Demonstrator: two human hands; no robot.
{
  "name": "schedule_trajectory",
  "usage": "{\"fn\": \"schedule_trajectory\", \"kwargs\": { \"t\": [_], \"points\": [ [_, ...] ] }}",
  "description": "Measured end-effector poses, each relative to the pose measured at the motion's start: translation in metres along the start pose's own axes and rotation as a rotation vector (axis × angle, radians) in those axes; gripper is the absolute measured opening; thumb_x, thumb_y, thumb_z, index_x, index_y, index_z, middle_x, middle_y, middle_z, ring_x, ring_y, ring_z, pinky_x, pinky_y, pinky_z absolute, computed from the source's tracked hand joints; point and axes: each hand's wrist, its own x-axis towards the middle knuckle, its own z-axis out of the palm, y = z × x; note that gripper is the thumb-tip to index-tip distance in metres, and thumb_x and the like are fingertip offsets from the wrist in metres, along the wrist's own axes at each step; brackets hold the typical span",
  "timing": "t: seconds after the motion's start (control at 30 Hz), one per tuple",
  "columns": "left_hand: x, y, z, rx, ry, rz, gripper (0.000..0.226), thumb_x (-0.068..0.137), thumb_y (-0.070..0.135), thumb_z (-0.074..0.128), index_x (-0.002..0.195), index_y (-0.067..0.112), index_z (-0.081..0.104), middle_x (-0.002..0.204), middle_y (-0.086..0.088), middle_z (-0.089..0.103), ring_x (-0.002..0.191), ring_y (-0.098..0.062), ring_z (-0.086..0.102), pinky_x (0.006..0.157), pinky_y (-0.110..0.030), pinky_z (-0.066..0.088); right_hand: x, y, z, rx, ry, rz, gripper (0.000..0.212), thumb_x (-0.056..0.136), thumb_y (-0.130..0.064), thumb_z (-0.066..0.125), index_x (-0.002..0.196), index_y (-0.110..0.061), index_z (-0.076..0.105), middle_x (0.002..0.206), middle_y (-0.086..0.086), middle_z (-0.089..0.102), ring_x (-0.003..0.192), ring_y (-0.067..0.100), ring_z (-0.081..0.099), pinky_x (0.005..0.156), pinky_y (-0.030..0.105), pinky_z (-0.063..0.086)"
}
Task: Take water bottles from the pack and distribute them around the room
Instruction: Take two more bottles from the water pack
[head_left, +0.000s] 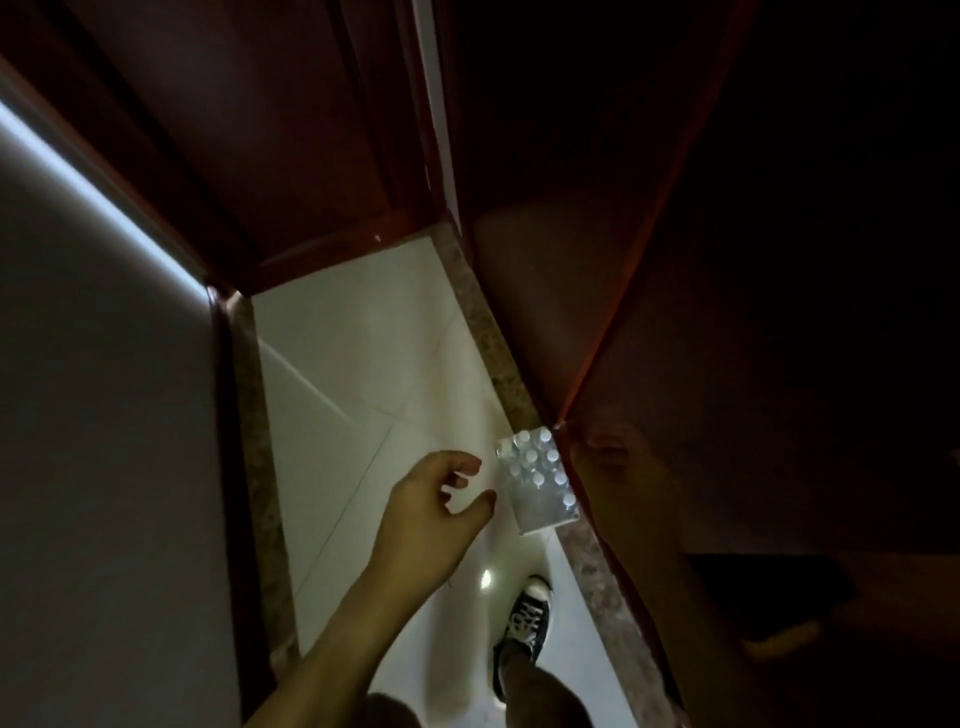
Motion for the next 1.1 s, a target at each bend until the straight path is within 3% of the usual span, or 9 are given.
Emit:
{"fn": "schedule_trajectory", "kwargs": {
  "t": [0.1,0.2,0.27,0.33,0.43,0.63,0.8,0.93,1.1],
  "points": [
    [0.061,-0.043,0.039,-0.022,-0.052,-0.061,0.033,0.079,0.017,0.079,0.107,0.028,0.066,0.103,0.018,0.064,0.096,0.006,0.058,0.074,-0.009,0.048,0.051,0.05,0.039,-0.006,0.002,0.092,0.03,0.089,-0.025,0.067,0.117,-0.015,0.061,0.108,0.003,0.066,0.096,0.017,0.064,0.085,0.03,0.052],
    [0.124,-0.102,0.083,-0.029,-0.098,-0.111,0.034,0.079,0.014,0.078,0.107,0.027,0.065,0.102,0.017,0.064,0.095,0.003,0.058,0.074,-0.009,0.047,0.098,0.112,0.09,-0.021,0.111,0.131,0.023,0.083,-0.011,0.073,0.106,-0.009,0.066,0.093,0.002,0.068,0.083,0.015,0.064,0.07,0.005,0.044],
    [0.164,-0.154,0.121,0.02,-0.13,-0.14,0.035,0.079,0.016,0.078,0.11,0.027,0.065,0.106,0.016,0.065,0.097,0.0,0.059,0.081,-0.015,0.048,0.125,0.167,0.128,-0.079,0.13,0.18,0.021,0.081,-0.008,0.074,0.101,-0.006,0.067,0.09,0.002,0.069,0.076,0.012,0.064,0.064,-0.002,0.04],
    [0.201,-0.214,0.165,0.107,-0.172,-0.131,0.041,0.079,0.019,0.077,0.117,0.027,0.064,0.114,0.014,0.064,0.105,-0.005,0.059,0.092,-0.024,0.05,0.148,0.237,0.167,-0.089,0.114,0.269,0.026,0.08,-0.01,0.075,0.105,-0.007,0.066,0.096,0.005,0.069,0.081,0.014,0.065,0.066,0.003,0.044],
    [0.253,-0.308,0.235,0.247,-0.288,-0.097,0.054,0.082,0.027,0.075,0.132,0.028,0.055,0.131,0.011,0.059,0.122,-0.01,0.054,0.104,-0.031,0.045,0.178,0.35,0.225,-0.101,0.061,0.407,0.042,0.082,-0.017,0.073,0.121,-0.012,0.058,0.114,0.005,0.063,0.103,0.023,0.064,0.084,0.036,0.055],
    [0.323,-0.458,0.354,0.353,-0.415,0.11,0.068,0.084,0.031,0.073,0.145,0.023,0.044,0.145,0.005,0.053,0.132,-0.011,0.048,0.1,-0.018,0.032,0.234,0.501,0.313,-0.11,0.083,0.35,0.075,0.08,-0.022,0.074,0.143,-0.015,0.035,0.137,0.004,0.05,0.125,0.02,0.049,0.101,0.037,0.045],
    [0.342,-0.516,0.411,0.266,-0.327,0.275,0.058,0.074,0.018,0.082,0.127,0.016,0.061,0.123,0.001,0.068,0.113,-0.017,0.064,0.091,-0.029,0.053,0.253,0.56,0.356,-0.093,0.18,0.29,0.058,0.078,-0.018,0.075,0.131,-0.023,0.052,0.124,-0.008,0.06,0.107,0.006,0.056,0.09,0.018,0.045],
    [0.343,-0.542,0.42,0.135,-0.246,0.278,0.053,0.07,0.021,0.085,0.118,0.017,0.062,0.114,0.006,0.069,0.105,-0.006,0.063,0.087,-0.014,0.048,0.252,0.588,0.367,-0.102,0.219,0.229,0.062,0.068,-0.017,0.083,0.124,-0.026,0.057,0.113,-0.02,0.054,0.102,-0.009,0.046,0.083,-0.007,0.027],
    [0.348,-0.556,0.427,0.095,-0.25,0.183,0.057,0.066,0.031,0.088,0.116,0.024,0.061,0.113,0.013,0.069,0.104,0.0,0.063,0.084,-0.01,0.047,0.25,0.607,0.376,-0.116,0.263,0.222,0.061,0.069,-0.026,0.084,0.124,-0.027,0.057,0.107,-0.023,0.054,0.098,-0.013,0.043,0.08,-0.001,0.032]
  ]
}}
